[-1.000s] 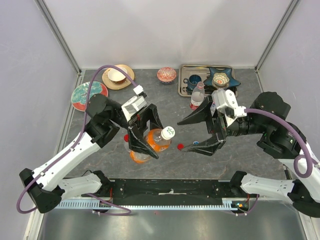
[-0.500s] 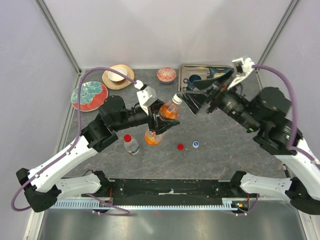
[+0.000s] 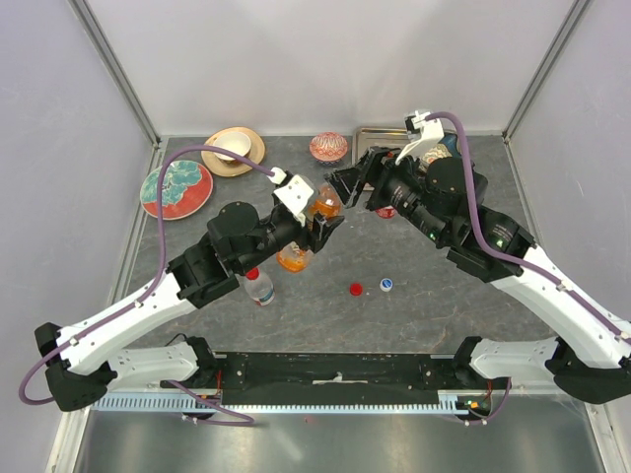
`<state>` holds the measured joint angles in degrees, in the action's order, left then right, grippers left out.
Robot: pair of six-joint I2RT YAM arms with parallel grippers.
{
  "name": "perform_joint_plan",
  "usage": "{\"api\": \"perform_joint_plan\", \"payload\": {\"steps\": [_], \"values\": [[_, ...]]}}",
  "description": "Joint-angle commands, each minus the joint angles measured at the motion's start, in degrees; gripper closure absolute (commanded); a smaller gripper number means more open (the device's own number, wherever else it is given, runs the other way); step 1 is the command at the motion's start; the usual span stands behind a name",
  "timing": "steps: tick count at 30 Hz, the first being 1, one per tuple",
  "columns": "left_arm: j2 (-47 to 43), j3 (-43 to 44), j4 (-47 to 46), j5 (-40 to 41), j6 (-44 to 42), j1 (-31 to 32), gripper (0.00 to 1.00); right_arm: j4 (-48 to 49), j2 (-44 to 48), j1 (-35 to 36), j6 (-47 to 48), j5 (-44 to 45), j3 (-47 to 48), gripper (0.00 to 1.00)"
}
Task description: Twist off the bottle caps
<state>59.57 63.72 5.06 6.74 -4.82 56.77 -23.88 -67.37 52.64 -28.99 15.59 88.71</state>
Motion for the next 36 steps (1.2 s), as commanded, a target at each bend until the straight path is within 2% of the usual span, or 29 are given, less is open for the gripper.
{"api": "perform_joint_plan", "payload": {"steps": [1, 6, 16, 20, 25, 28, 29, 31, 32, 36], "values": [[-0.51, -0.18, -2.77, 3.19, -3.53, 0.36, 0.58, 3.22, -0.12, 0.18, -1.07, 1.28, -0.11, 0.22], [-0.6, -0.53, -2.77, 3.1, -3.53, 0.44, 0.58, 3.49, -0.48, 0.09, -1.15, 0.4, -0.38, 0.3], [-0.86, -0.88, -3.04, 3.01, -3.35, 0.36, 0.58, 3.66, -0.92, 0.18, -1.33, -1.53, -1.69, 0.38], [-0.95, -0.97, -3.04, 2.93, -3.27, 0.44, 0.58, 4.28, -0.48, 0.18, -1.33, -1.71, -2.13, 0.51], [-1.12, -1.32, -2.95, 2.75, -3.27, 0.44, 0.58, 4.45, 0.05, 0.18, -1.24, -1.27, -3.19, 0.6], [-1.39, -1.67, -3.04, 2.05, -3.09, 0.36, 0.58, 4.54, 0.75, 0.09, -0.54, -0.3, -3.98, 0.71], [-1.82, -1.76, -3.21, 0.83, -2.92, 0.36, 0.59, 4.8, 1.19, 0.09, -0.28, -0.13, -4.24, 0.81], [-2.44, -2.11, -3.3, -1.54, -2.74, 0.36, 0.6, 4.89, 1.72, 0.18, 0.6, -0.56, -4.77, 0.91], [-2.96, -2.29, -3.39, -4.86, -2.3, 0.44, 0.6, 5.24, 2.24, 0.09, 2.43, -1.7, -4.77, 1.0], [-5.16, -1.07, -2.25, -16.21, 0.33, 0.01, 0.62, 9.8, 5.4, 0.09, 8.15, -13.28, -7.12, 1.0]]}}
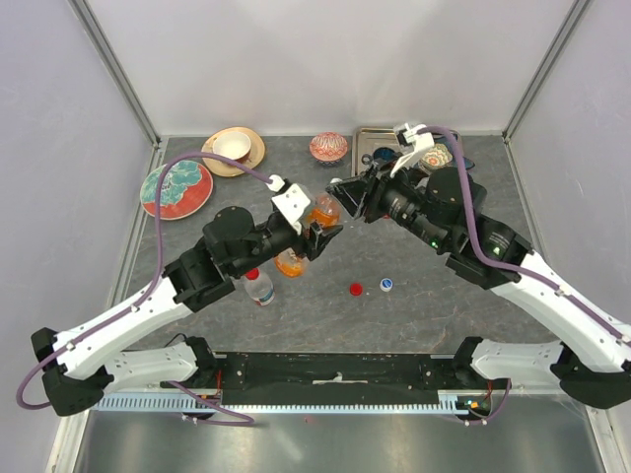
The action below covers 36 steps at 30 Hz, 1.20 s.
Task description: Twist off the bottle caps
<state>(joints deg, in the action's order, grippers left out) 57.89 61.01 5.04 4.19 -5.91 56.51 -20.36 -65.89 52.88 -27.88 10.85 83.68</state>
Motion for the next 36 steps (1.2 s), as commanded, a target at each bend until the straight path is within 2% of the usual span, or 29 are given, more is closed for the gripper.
{"api": "perform_joint_plan", "payload": {"steps": [1, 2, 4, 5, 7, 8, 10, 11, 13, 14, 15, 16, 19, 29, 36], "values": [[-3.66, 2.35, -1.62, -16.55, 2.21, -0.17, 0.62, 8.39, 6.45, -0.15, 8.27, -14.74, -3.33, 1.0], [-3.92, 2.96, -0.91, -22.49, 3.79, -0.35, 0.62, 9.89, 7.17, -0.15, 10.19, -16.89, -3.87, 1.0], [-4.45, 4.72, -0.65, -28.94, 5.29, -1.48, 0.62, 9.64, 8.31, -0.15, 12.23, -21.64, -3.26, 1.0], [-4.36, 5.34, -0.64, -35.32, 7.73, -2.1, 0.62, 9.9, 8.67, -0.15, 13.02, -26.8, -3.35, 1.0], [-3.75, 7.18, -0.73, -42.3, 9.94, -4.46, 0.62, 9.99, 9.2, -0.15, 14.69, -32.53, -3.17, 1.0], [-3.4, 7.71, -0.91, -48.77, 12.48, -5.35, 0.62, 10.34, 9.29, -0.15, 14.96, -38.74, -3.26, 1.0], [-2.35, 7.81, -4.49, -56.53, 16.26, -8.85, 0.61, 10.87, 9.29, -0.15, 14.26, -44.13, -3.35, 1.0], [-1.91, 7.46, -7.73, -64.4, 22.37, -10.27, 0.6, 11.13, 9.11, -0.24, 14.08, -46.08, -3.17, 1.0], [-0.42, 5.53, -20.1, -74.26, 30.57, -13.43, 0.59, 11.13, 8.5, -0.15, 13.38, -51.62, -3.0, 1.0], [0.98, 4.82, -24.51, -76.15, 38.79, -14.05, 0.59, 11.39, 8.32, -0.15, 13.12, -53.2, -3.0, 1.0], [1.61, 3.42, -32.29, -77.47, 42.18, -14.58, 0.59, 11.57, 8.23, -0.15, 12.94, -56.26, -2.91, 1.0], [2.14, 2.98, -35.24, -79.31, 47.26, -15.2, 0.59, 11.92, 8.23, -0.15, 12.85, -57.42, -2.91, 1.0], [3.46, 2.09, -42.45, -81.43, 52.74, -15.38, 0.59, 12.27, 8.23, -0.15, 12.85, -62.43, -2.73, 1.0], [6.27, 2.71, -48.63, -83.29, 57.24, -15.47, 0.61, 15.61, 8.41, -0.15, 10.92, -78.07, -1.94, 1.0], [6.98, 2.71, -48.55, -83.38, 57.24, -15.47, 0.61, 15.53, 7.62, -0.15, 11.53, -78.72, -3.78, 1.0]]}}
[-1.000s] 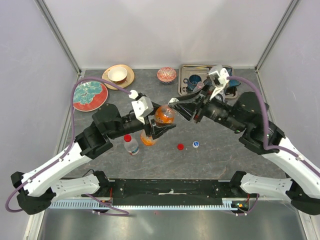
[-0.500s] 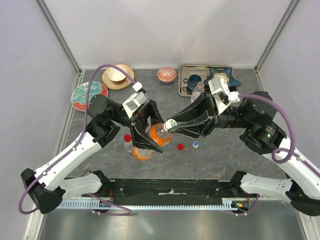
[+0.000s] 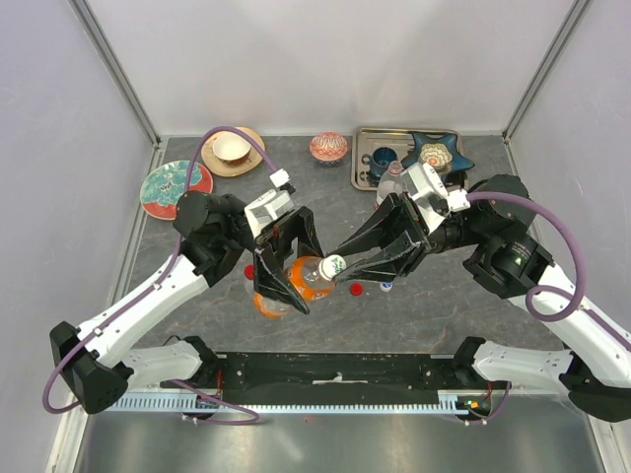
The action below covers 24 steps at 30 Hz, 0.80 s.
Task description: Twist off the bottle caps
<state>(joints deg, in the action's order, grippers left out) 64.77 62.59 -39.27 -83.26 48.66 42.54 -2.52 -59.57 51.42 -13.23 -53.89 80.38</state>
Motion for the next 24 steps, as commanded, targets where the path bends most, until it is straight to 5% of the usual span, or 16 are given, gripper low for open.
{"api": "perform_joint_plan", "payload": {"steps": [1, 10, 24], "values": [[0.18, 1.22, -3.98, 4.07, 2.32, -1.5, 0.6, -2.48, 1.39, 1.32, -3.03, -13.01, -0.49, 1.0], [-1.84, 3.94, 20.5, 7.41, -16.81, -1.76, 0.6, -6.26, 2.44, 1.23, -2.15, 1.49, 1.97, 0.76], [-3.25, 4.65, 33.2, 11.19, -28.54, -1.76, 0.59, -11.45, 2.09, 1.32, 0.67, 12.04, 4.7, 0.49]]}}
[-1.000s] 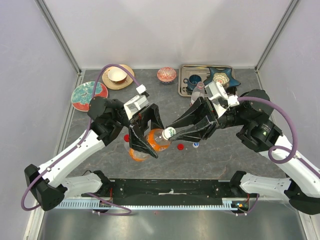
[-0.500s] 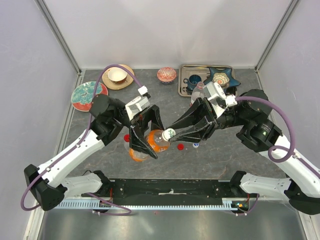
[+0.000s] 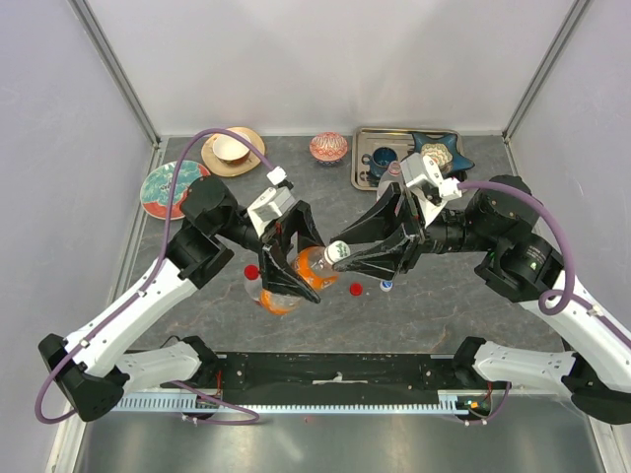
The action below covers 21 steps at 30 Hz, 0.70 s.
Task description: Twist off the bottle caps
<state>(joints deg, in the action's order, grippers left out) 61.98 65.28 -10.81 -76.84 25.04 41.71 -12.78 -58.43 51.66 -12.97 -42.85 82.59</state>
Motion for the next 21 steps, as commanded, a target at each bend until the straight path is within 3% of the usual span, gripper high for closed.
{"api": "perform_joint_plan", "payload": {"steps": [1, 3, 9, 21], "values": [[-0.54, 1.96, 5.0, 5.03, -5.35, -0.93, 0.59, -1.37, 0.95, 0.99, 0.4, 1.54, 2.58, 0.45], [-0.63, 1.96, 5.53, 5.21, -5.79, -0.93, 0.58, -1.64, 1.04, 0.99, 0.4, 2.76, 2.84, 0.37], [-0.72, 1.61, 5.71, 5.12, -6.23, -0.93, 0.57, -2.17, 0.95, 1.07, -0.03, 6.46, 3.81, 0.25], [-1.15, 1.43, 6.24, 5.82, -6.67, -0.93, 0.57, -2.43, 0.69, 0.99, -0.13, 9.97, 4.25, 0.23]]}}
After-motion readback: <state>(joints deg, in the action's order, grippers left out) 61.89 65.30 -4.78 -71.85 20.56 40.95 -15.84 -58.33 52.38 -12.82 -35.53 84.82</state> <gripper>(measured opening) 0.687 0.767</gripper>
